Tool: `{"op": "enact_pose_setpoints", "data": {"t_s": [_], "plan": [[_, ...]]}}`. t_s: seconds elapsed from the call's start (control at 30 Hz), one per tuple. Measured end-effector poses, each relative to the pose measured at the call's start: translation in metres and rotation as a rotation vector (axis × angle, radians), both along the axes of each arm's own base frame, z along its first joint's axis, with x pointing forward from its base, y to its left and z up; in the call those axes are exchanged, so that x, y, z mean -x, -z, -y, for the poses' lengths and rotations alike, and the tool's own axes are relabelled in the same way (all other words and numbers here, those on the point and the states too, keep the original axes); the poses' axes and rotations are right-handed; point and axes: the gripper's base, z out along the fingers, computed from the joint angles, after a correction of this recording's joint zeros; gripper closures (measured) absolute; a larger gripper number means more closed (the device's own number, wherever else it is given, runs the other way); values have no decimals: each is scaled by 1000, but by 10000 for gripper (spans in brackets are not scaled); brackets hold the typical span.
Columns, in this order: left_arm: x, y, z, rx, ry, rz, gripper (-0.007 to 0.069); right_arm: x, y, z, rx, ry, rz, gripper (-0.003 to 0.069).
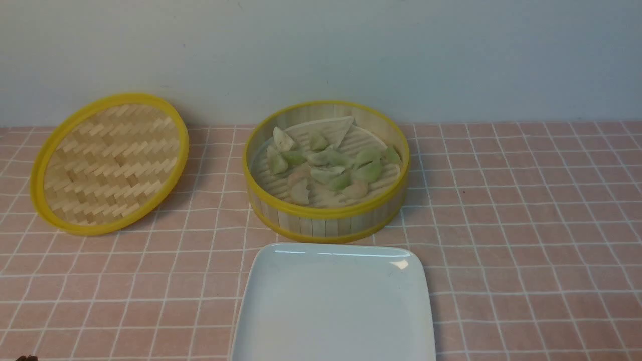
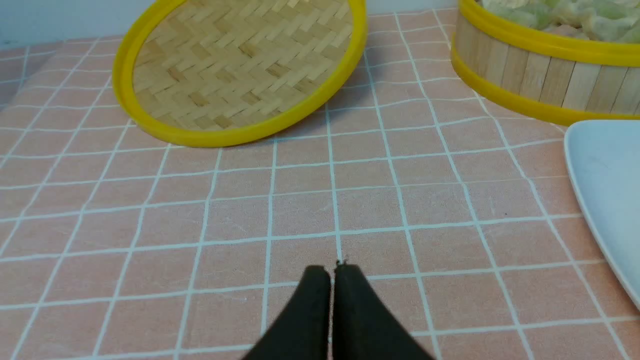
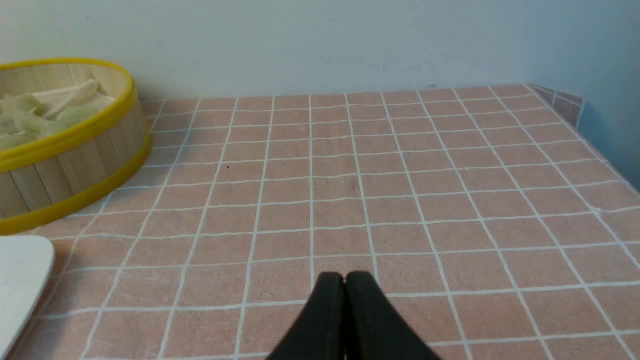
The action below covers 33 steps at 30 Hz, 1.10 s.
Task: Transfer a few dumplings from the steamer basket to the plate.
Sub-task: Use the left arm to grab a dumpling from the steamer
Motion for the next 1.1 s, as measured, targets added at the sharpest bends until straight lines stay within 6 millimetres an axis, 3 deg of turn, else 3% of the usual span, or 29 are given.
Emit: {"op": "enact_pose_setpoints", "data": {"t_s": [0.6,0.9,1.1], "plan": [[0,-1,0,11,-1,9,631,0,0,0,0,0,0,673],[-4,-26,1,452,-65,269,631,0,0,0,0,0,0,673],[3,-64,-20,701,-211,681,631,0,0,0,-12,-1,6,673]]}}
